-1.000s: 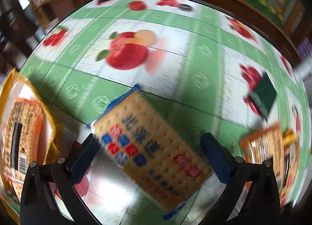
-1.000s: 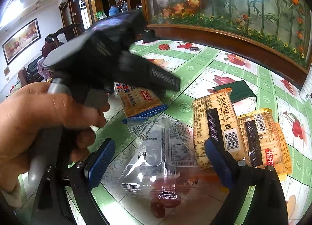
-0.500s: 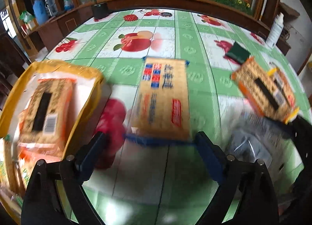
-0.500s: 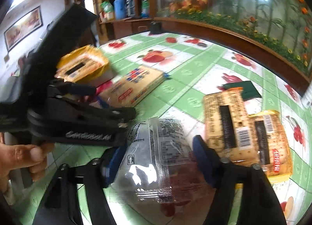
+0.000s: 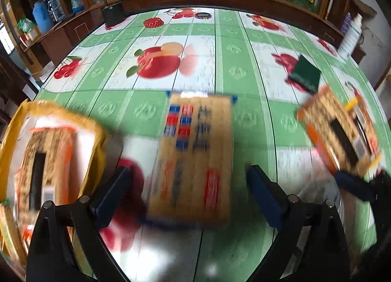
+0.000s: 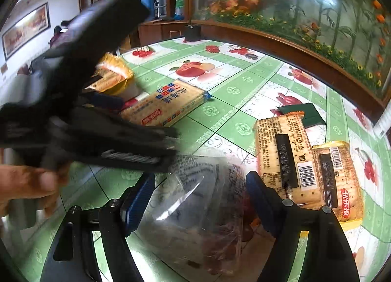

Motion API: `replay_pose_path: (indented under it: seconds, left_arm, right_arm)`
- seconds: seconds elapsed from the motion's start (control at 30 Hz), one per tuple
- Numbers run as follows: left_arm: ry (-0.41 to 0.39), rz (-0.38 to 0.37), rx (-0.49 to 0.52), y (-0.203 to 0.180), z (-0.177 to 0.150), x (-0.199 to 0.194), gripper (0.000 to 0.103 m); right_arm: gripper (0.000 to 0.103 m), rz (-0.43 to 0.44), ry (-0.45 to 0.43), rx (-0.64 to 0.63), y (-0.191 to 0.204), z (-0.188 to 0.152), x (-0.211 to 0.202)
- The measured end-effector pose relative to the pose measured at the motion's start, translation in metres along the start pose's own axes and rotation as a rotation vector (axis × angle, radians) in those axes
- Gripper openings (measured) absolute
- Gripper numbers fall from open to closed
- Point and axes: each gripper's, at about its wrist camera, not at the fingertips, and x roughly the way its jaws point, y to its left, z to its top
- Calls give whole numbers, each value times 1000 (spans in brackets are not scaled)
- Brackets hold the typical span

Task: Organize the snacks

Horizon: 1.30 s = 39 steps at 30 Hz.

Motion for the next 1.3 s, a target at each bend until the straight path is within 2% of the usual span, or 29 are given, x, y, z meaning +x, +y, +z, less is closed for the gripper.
replay_pose_path:
  seconds: [0.07, 0.1, 0.13, 0.17, 0.2, 0.23, 0.33, 0.47, 0.6, 0.7, 0.93, 1.07, 1.23, 1.27, 1.3]
  left_arm:
    - [-11, 0, -5, -1, 5, 3, 97]
    - [-18, 2, -10, 0, 5, 3, 94]
    - [-30, -8, -17, 1, 4, 0, 78]
    - [-43, 0, -19, 0, 3, -4, 55]
    - [-44, 4, -24, 0, 0, -8, 54]
    - [-52, -3, -29, 1, -4, -11, 54]
    - [-67, -22, -25, 0, -17, -19, 54]
    - [-129, -42, -34, 5, -40, -49, 54]
    - [-211, -54, -41, 14, -65, -93, 54]
    - [-235, -55, -55, 26, -83, -113, 54]
    - [-284, 26, -61, 52, -118, -139, 54]
    - [-322, 80, -91, 74, -133, -153, 54]
    - [-339, 105, -134, 96, -146, -157, 54]
    - [-342, 113, -140, 101, -148, -158, 54]
    - [-346, 119, -145, 104, -150, -158, 54]
  right_arm:
    - [75, 4, -4, 48, -9, 1, 0]
    - [68, 8, -12, 72, -13, 0, -1]
    - [66, 14, -19, 108, -20, 0, -3]
    - [65, 31, -22, 127, -24, -1, -4]
    - [65, 42, -24, 140, -27, -2, -4]
    - [59, 44, -16, 144, -28, -2, -4]
    - [58, 38, 3, 138, -25, -3, -8]
    - [57, 25, 24, 158, -25, -9, -17]
    - [54, 73, 13, 234, -31, -14, -32]
    - [53, 122, -24, 286, -32, -16, -45]
    - [49, 231, -115, 339, -15, -17, -69]
    - [47, 262, -158, 332, 3, -17, -80]
    - [46, 291, -195, 323, 26, -19, -90]
    - [45, 300, -197, 325, 28, -20, -90]
    - [26, 310, -201, 327, 30, -20, -90]
